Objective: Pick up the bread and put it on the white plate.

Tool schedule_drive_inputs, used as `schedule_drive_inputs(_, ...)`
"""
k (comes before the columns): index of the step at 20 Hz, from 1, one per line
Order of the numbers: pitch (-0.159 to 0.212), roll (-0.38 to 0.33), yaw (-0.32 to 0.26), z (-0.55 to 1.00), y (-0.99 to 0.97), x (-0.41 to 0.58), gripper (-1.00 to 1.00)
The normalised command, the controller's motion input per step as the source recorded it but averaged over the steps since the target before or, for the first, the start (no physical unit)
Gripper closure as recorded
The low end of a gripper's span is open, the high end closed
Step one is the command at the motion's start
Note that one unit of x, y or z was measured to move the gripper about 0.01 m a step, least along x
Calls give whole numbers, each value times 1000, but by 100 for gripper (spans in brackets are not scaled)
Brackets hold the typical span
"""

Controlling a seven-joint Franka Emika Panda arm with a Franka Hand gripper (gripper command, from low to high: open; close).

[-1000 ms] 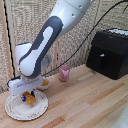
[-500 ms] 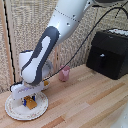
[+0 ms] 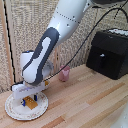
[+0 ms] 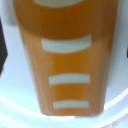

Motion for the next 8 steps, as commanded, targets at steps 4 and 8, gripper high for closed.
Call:
schedule_drive_inputs(4,3,27,21,662,-91,48,-100)
schedule_drive_inputs(8,3,0,0,9,0,11,-100)
